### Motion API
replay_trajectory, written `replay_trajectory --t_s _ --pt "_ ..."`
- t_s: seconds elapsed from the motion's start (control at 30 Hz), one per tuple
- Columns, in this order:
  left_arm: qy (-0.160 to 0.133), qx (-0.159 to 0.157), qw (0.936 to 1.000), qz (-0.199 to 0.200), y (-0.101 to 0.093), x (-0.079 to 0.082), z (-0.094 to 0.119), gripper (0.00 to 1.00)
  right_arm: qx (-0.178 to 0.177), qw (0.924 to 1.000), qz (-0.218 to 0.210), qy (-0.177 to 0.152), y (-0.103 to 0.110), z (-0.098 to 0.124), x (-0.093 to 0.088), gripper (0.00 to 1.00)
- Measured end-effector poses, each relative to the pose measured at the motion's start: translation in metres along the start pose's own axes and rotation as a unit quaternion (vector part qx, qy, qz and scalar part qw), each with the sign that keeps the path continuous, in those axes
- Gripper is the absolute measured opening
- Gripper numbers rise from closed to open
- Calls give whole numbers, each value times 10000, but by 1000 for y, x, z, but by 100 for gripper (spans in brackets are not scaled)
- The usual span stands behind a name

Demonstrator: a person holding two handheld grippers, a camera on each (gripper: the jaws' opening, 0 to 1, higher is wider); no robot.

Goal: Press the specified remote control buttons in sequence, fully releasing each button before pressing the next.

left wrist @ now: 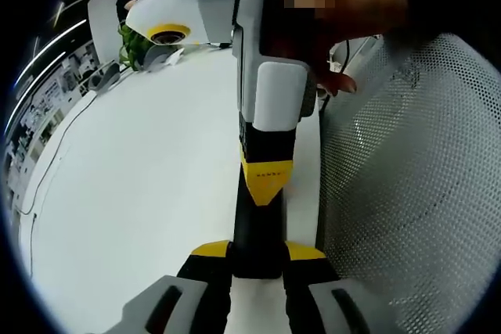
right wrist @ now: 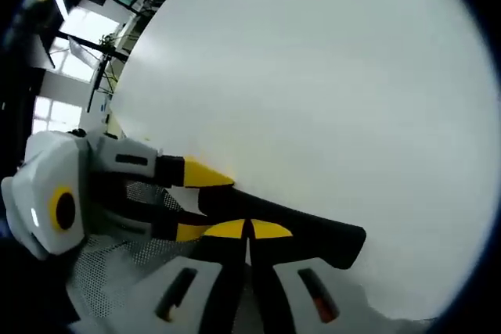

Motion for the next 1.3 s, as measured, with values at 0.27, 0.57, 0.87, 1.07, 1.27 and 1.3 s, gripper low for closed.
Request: replay_trajectory --t_s 0.27,0.57,0.87,1.07,1.27,1.3 --pt "7 -5 10000 -10 0 0 0 24 339 9987 -126 -357 10 9 12 0" --pt "-6 -2 10000 3 0 0 0 25 670 9786 -134 -1942 18 60 51 0" --pt "-45 15 10000 57 0 0 0 25 73 9339 841 -3476 26 125 77 0" --pt "-31 19 10000 58 0 0 0 25 -284 9015 1275 -4125 41 171 68 1" --pt "-12 34 10000 61 0 1 1 25 -389 8720 1227 -4722 47 204 49 20" --pt "-13 35 10000 64 0 0 1 25 -537 8684 1247 -4769 46 209 43 22"
Point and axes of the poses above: the point that each gripper's makers call its tool centre point, and the gripper's own axes: z roughly backward along the fingers, y roughly to its left, x roughly out of its top, the point moved 2 cm from there along z, roughly backward along the fingers, and after that the axes turned 4 degrees about z, right-handed, at the moved point
